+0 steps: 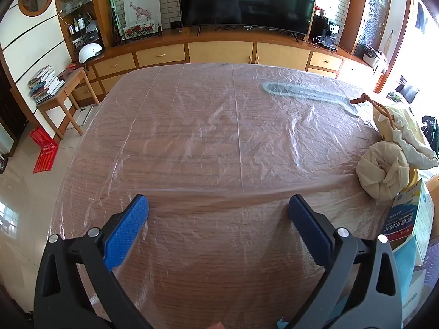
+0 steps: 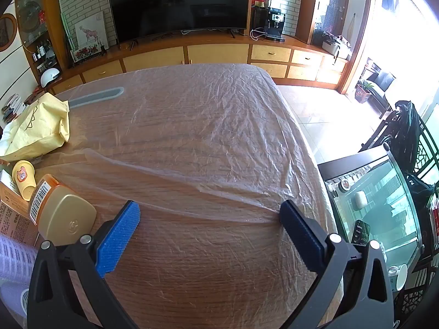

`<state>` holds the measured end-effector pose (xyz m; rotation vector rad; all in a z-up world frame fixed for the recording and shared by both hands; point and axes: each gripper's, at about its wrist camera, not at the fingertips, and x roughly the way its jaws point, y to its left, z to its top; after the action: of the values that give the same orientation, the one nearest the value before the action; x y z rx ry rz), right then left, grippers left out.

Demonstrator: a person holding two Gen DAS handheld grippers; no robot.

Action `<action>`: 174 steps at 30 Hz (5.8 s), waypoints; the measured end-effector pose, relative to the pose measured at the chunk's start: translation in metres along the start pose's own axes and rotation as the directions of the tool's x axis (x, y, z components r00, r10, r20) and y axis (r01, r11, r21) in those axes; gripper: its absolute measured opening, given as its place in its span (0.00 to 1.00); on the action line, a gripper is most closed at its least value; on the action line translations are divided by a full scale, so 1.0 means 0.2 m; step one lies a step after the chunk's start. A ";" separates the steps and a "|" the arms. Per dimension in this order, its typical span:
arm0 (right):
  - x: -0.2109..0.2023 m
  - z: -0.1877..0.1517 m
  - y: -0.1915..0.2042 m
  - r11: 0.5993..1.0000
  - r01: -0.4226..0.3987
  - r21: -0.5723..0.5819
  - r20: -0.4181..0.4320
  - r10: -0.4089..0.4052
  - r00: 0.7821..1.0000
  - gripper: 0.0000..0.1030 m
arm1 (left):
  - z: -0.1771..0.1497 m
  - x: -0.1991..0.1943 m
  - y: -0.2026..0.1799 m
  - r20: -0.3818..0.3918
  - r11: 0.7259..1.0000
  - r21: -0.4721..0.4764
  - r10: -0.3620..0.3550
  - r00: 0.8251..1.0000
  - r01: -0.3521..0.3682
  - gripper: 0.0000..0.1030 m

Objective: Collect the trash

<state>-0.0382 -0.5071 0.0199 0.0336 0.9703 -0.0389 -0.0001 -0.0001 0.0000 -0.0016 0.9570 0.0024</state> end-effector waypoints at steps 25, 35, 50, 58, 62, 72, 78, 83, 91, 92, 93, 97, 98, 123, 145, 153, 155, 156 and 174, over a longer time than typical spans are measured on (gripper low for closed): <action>0.00 0.00 0.00 1.000 0.001 0.000 -0.001 -0.001 1.000 0.97 | 0.00 0.00 0.00 -0.002 1.000 -0.001 -0.002 1.000 0.002 0.99; 0.00 0.00 0.00 1.000 0.001 0.000 -0.001 -0.001 1.000 0.97 | 0.00 0.00 0.00 -0.002 1.000 -0.001 -0.002 1.000 0.002 0.99; 0.00 0.00 0.00 1.000 0.003 0.001 -0.001 -0.003 1.000 0.97 | 0.00 0.00 0.00 -0.002 1.000 0.000 0.000 1.000 0.000 0.99; -0.01 0.03 -0.02 0.999 0.015 0.029 -0.039 -0.014 0.999 0.96 | 0.01 0.00 0.02 -0.036 0.999 0.028 -0.021 0.999 0.022 0.99; -0.15 0.02 -0.03 0.996 0.002 0.086 0.006 -0.003 1.000 0.96 | 0.08 -0.11 0.12 0.009 1.000 -0.029 0.005 1.000 -0.005 0.99; -0.67 -0.28 0.27 0.980 -0.137 -0.144 0.140 0.157 0.978 0.96 | -0.12 -0.50 0.09 0.003 0.962 -0.072 -0.265 0.964 0.264 0.99; -0.66 -0.41 0.52 0.940 -0.235 -0.246 0.090 0.264 0.960 0.96 | -0.27 -0.47 -0.11 -0.084 0.914 -0.105 -0.400 0.913 0.391 0.99; -0.60 -0.46 0.71 0.920 -0.228 -0.319 0.070 0.263 0.962 0.96 | -0.28 -0.39 -0.17 -0.135 0.888 -0.150 -0.454 0.881 0.435 0.98; -0.45 -0.42 0.76 0.930 -0.195 -0.312 0.046 0.219 0.975 0.96 | -0.31 -0.31 -0.21 -0.165 0.894 -0.134 -0.445 0.880 0.427 0.98; -0.45 -0.41 0.76 0.930 -0.205 -0.306 0.041 0.228 0.973 0.96 | -0.31 -0.32 -0.20 -0.165 0.895 -0.129 -0.445 0.880 0.428 0.98; -0.44 -0.40 0.76 0.928 -0.213 -0.305 0.040 0.236 0.971 0.96 | -0.31 -0.32 -0.20 -0.166 0.898 -0.119 -0.440 0.883 0.425 0.98; -0.42 -0.40 0.74 0.909 -0.300 -0.290 0.006 0.315 0.949 0.78 | -0.32 -0.32 -0.22 -0.171 0.912 -0.061 -0.410 0.896 0.406 0.76; -0.42 -0.40 0.72 0.903 -0.334 -0.270 -0.010 0.344 0.939 0.72 | -0.31 -0.33 -0.21 -0.171 0.907 -0.064 -0.421 0.891 0.416 0.68; -0.73 -0.47 0.61 0.895 -0.435 -0.103 0.042 0.441 0.897 0.68 | -0.37 -0.73 -0.25 -0.047 0.908 0.072 -0.411 0.911 0.413 0.53; -0.98 -0.78 0.61 0.867 -0.492 -0.072 -0.047 0.490 0.870 0.69 | -0.69 -0.99 -0.44 -0.127 0.819 0.273 -0.490 0.863 0.505 0.50; -0.97 -0.87 0.61 0.867 -0.496 -0.044 -0.072 0.492 0.867 0.69 | -0.76 -0.96 -0.48 -0.162 0.804 0.280 -0.499 0.852 0.524 0.47; -0.97 -0.87 0.60 0.865 -0.499 -0.041 -0.069 0.496 0.865 0.69 | -0.77 -0.96 -0.49 -0.164 0.798 0.289 -0.503 0.848 0.529 0.47; -0.97 -0.87 0.61 0.865 -0.500 -0.043 -0.067 0.497 0.865 0.69 | -0.78 -0.97 -0.50 -0.165 0.796 0.295 -0.503 0.849 0.529 0.47; -0.93 -1.01 0.65 0.856 -0.515 -0.043 -0.156 0.503 0.850 0.69 | -1.01 -0.90 -0.51 -0.261 0.782 0.325 -0.467 0.845 0.532 0.47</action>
<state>-0.3045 -0.3651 0.0612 0.2206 1.0764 0.5037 -0.2685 -0.1033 0.0308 0.1098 1.0884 -0.6979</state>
